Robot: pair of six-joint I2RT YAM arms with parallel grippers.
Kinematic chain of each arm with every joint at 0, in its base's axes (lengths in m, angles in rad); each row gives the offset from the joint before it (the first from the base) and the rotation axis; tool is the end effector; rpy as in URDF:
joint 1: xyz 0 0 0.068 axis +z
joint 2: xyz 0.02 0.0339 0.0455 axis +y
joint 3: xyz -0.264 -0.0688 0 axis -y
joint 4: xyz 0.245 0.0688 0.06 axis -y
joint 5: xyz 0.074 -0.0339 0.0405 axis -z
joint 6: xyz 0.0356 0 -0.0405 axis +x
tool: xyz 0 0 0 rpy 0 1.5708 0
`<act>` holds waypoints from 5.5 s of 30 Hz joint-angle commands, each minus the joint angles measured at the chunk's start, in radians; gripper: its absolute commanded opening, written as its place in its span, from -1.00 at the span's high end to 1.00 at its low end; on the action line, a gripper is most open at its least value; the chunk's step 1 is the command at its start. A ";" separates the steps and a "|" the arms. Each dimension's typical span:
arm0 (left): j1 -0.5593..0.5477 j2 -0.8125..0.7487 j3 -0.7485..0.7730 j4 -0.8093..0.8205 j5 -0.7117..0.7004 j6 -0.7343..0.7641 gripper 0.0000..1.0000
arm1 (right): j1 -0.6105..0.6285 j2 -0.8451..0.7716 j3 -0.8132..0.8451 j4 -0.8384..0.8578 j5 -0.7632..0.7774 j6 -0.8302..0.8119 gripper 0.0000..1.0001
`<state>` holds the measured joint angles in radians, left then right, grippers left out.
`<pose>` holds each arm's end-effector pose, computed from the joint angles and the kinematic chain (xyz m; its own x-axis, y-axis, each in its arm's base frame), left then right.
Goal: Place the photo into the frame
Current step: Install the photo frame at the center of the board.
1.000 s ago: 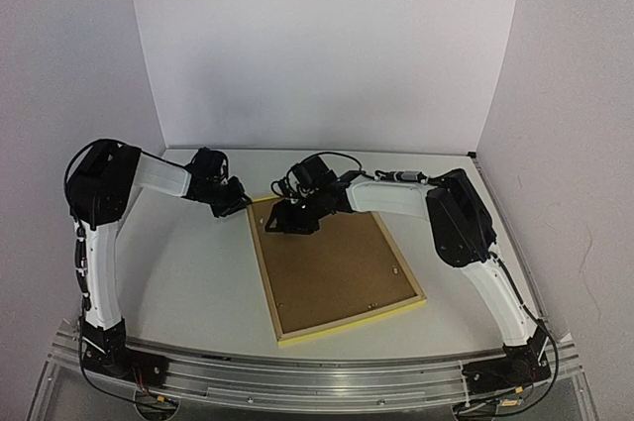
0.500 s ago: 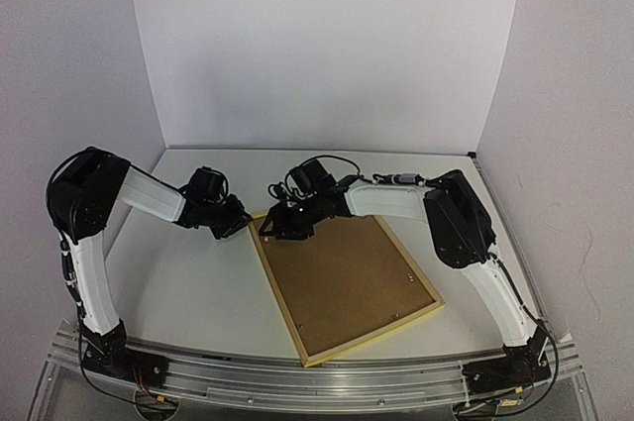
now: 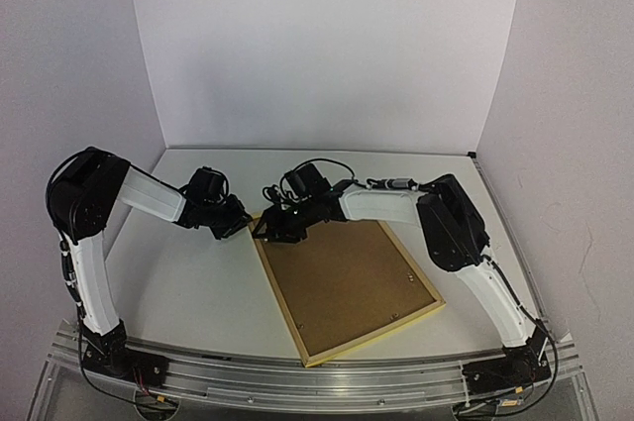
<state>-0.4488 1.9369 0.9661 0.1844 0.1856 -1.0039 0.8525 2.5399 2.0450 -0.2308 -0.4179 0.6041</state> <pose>0.3389 -0.1705 0.1145 -0.8013 -0.5343 -0.2692 -0.2459 0.7042 -0.6660 0.3586 0.4322 0.1287 -0.8638 -0.1994 -0.4626 -0.4827 0.5907 0.6466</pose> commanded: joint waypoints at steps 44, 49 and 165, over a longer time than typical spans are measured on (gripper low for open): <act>-0.037 0.089 0.007 -0.178 0.096 0.015 1.00 | 0.025 -0.082 0.026 -0.025 -0.026 -0.091 0.01; -0.037 0.093 0.007 -0.178 0.095 0.020 1.00 | 0.024 -0.162 -0.123 -0.019 0.032 -0.105 0.00; -0.027 0.050 -0.074 -0.127 0.124 -0.004 1.00 | 0.059 -0.162 -0.201 0.053 0.195 0.117 -0.70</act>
<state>-0.4561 1.9617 0.9655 0.2641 0.2695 -1.0012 0.8945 2.4530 1.9192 -0.1475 -0.2992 0.7343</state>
